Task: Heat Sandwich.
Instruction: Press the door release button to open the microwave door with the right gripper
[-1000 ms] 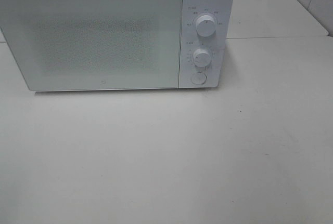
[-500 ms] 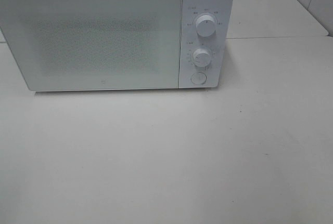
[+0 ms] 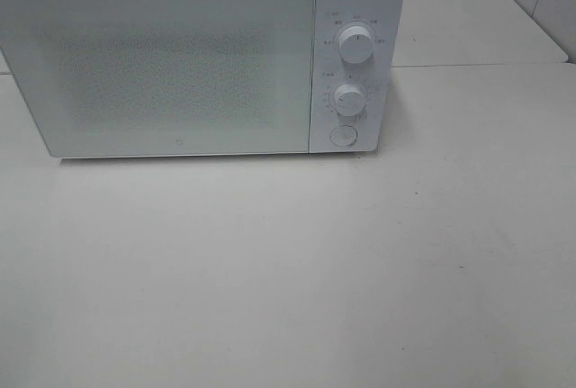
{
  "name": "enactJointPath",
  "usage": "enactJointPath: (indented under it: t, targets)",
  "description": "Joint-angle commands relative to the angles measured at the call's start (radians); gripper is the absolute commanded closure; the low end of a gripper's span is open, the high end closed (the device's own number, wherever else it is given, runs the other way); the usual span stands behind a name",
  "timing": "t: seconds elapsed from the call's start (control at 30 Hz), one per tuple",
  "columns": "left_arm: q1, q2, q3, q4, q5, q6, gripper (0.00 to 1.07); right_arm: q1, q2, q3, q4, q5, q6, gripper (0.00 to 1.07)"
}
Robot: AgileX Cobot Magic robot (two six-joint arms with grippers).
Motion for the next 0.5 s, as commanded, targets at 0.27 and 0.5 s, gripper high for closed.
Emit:
enactJointPath:
  t: [0.27,0.5]
  targets:
    - [-0.007,-0.016,0.002,0.004,-0.016,-0.007,0.39,0.002,-0.024,0.004,-0.019,0.067,0.017,0.36]
    - [-0.007,-0.016,0.002,0.004,-0.016,-0.007,0.39,0.002,-0.024,0.011,-0.022,0.052,0.018,0.36]
